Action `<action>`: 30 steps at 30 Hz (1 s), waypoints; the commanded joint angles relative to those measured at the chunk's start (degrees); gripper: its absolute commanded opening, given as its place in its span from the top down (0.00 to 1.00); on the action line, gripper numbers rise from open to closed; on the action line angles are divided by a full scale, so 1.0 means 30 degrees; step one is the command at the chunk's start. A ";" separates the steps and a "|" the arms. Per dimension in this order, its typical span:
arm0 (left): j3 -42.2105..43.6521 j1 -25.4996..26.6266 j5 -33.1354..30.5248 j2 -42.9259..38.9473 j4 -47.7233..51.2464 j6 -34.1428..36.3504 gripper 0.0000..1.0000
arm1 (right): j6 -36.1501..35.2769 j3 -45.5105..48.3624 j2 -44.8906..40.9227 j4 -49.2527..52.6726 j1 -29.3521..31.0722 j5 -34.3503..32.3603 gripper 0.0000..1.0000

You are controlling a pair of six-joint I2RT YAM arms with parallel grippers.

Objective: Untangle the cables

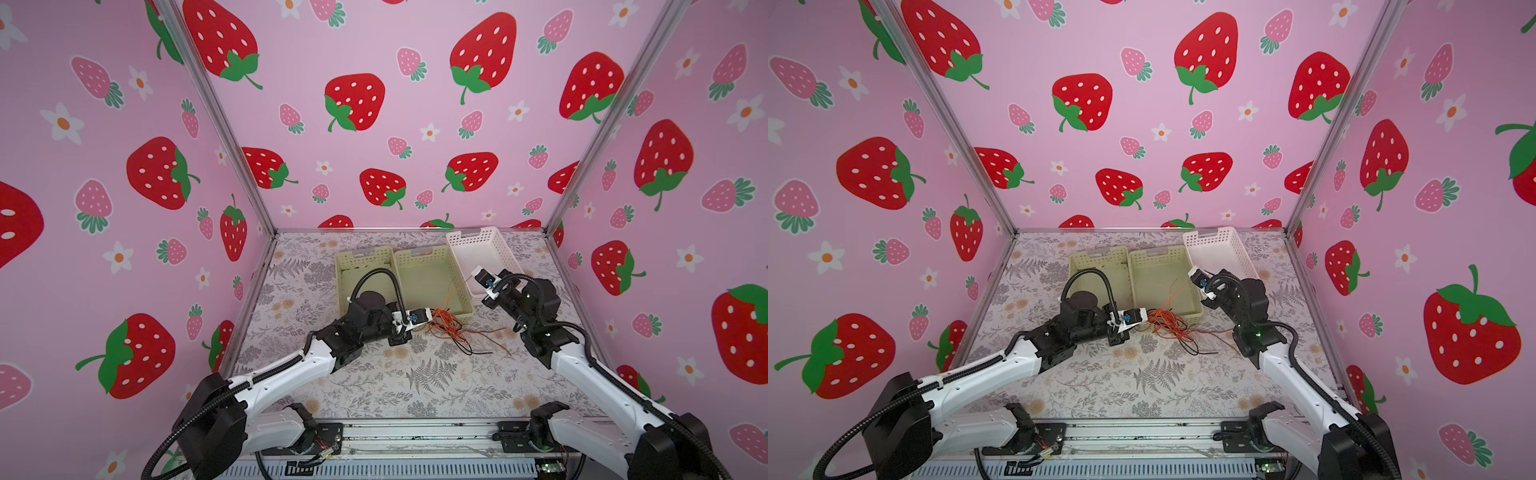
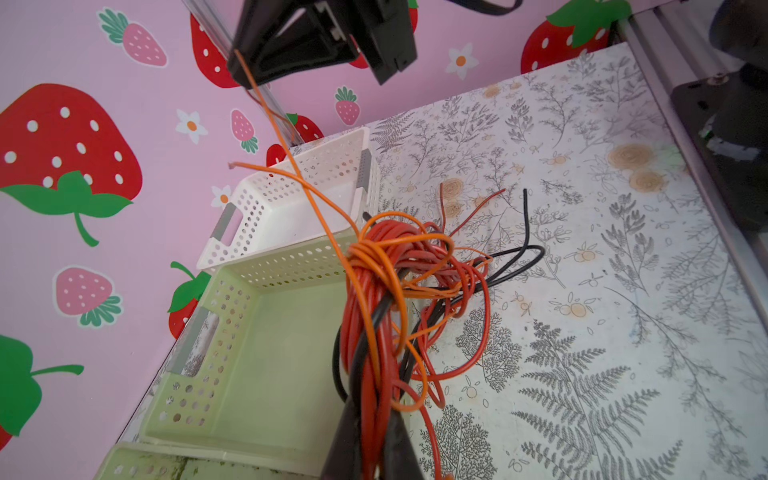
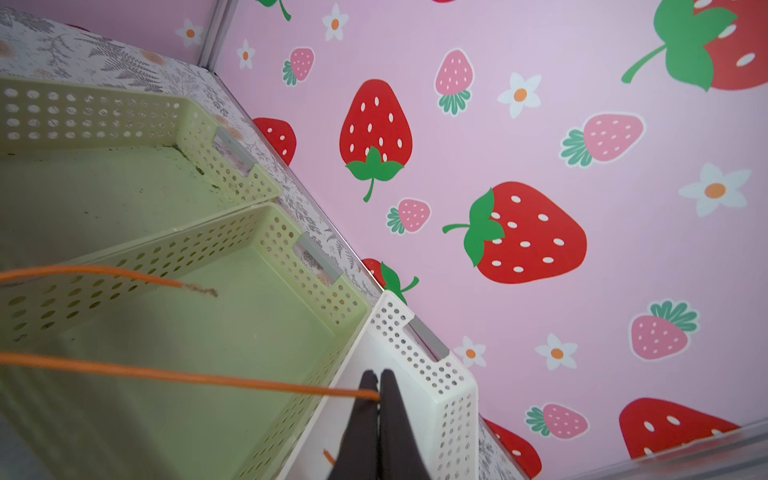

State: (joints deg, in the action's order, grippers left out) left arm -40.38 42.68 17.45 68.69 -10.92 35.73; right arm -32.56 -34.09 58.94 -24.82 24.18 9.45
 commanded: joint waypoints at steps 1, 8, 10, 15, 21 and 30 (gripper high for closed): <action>0.0760 -0.0105 0.0100 -0.0451 0.1442 -0.0803 1.00 | 0.0823 0.0199 -0.0943 -0.1523 -0.0926 -0.3005 1.00; 0.0919 -0.0194 -0.0381 -0.1143 0.1886 -0.0805 1.00 | 0.0876 0.1523 -0.2037 0.0461 -0.1015 -0.5377 1.00; 0.0955 -0.0342 -0.0484 -0.1408 0.2111 -0.0834 1.00 | 0.1144 0.1768 -0.2126 0.0569 -0.1161 -0.6243 1.00; 0.0234 -0.0346 0.0271 -0.1188 0.2477 -0.0737 1.00 | -0.1195 0.1335 -0.2735 0.3727 -0.1051 0.1224 0.82; -0.0729 -0.0207 0.0824 -0.0384 0.2372 -0.0978 1.00 | -0.2423 0.1765 -0.3635 0.3572 0.0592 0.3683 0.55; -0.1318 -0.0197 0.0786 -0.0161 0.2805 -0.1859 1.00 | -0.5159 0.1495 -0.4960 0.5567 0.5001 0.5605 0.61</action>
State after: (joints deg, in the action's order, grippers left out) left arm -41.52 42.04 18.15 68.16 -2.63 31.03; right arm -44.64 -28.69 43.62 -9.98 34.85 21.69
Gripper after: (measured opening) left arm 0.076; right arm 0.402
